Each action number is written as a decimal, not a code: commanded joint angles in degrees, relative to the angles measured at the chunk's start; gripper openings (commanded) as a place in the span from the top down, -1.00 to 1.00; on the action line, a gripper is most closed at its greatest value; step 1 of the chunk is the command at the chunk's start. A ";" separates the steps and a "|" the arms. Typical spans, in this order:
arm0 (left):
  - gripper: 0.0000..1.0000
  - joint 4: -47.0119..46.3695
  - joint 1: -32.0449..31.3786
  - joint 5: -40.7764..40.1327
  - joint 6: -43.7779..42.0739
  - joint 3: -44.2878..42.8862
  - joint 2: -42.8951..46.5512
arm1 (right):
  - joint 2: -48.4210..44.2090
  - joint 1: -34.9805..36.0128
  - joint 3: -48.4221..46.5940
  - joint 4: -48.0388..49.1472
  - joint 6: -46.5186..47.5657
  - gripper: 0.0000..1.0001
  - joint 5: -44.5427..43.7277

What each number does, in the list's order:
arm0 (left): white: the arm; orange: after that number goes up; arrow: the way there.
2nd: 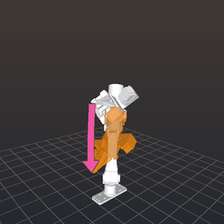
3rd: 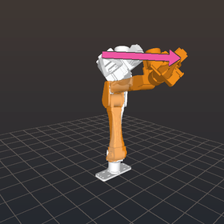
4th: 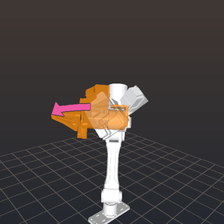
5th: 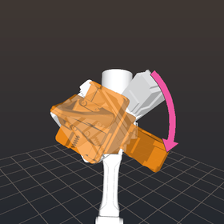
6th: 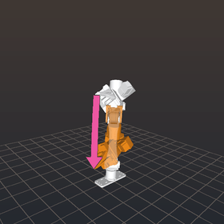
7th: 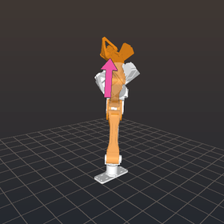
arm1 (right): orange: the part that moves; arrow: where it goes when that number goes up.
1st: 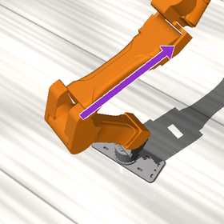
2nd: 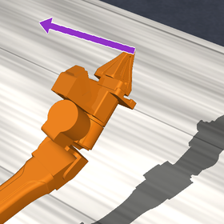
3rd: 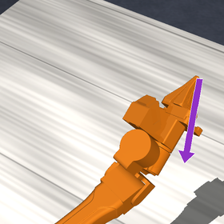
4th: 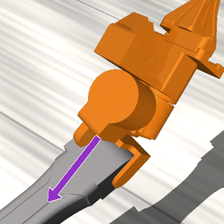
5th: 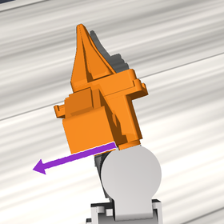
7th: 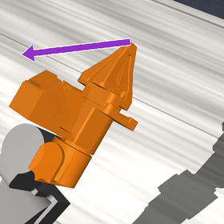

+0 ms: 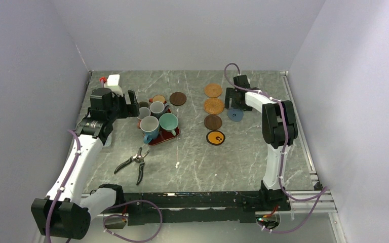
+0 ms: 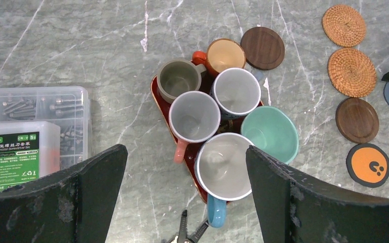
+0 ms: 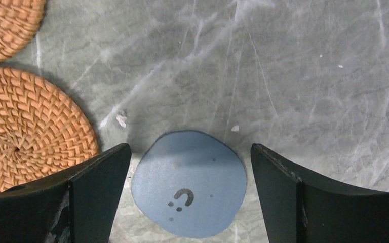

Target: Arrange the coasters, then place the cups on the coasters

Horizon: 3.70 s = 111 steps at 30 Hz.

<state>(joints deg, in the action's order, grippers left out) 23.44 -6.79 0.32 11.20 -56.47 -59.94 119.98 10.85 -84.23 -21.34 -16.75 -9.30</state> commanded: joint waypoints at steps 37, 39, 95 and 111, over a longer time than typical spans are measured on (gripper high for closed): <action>-0.87 -0.87 -3.58 -1.68 -0.88 -1.36 1.59 | -21.29 1.77 33.56 -3.94 -8.48 -0.68 8.49; -0.87 -0.95 -3.58 -1.71 -0.79 -1.32 1.35 | -22.71 1.94 33.05 -4.36 -8.38 -0.69 7.58; -0.87 -1.04 -3.58 -1.22 -0.92 -1.28 0.84 | -14.88 2.66 24.77 -10.74 -5.07 -0.58 1.07; -0.87 -0.94 -3.76 -1.64 -0.96 -1.28 1.10 | -20.24 10.29 35.69 -13.98 -13.64 -0.58 1.59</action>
<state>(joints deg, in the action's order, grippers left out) 23.44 -10.24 -1.34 10.98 -56.47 -59.13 97.08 19.46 -54.50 -24.14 -26.15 -10.96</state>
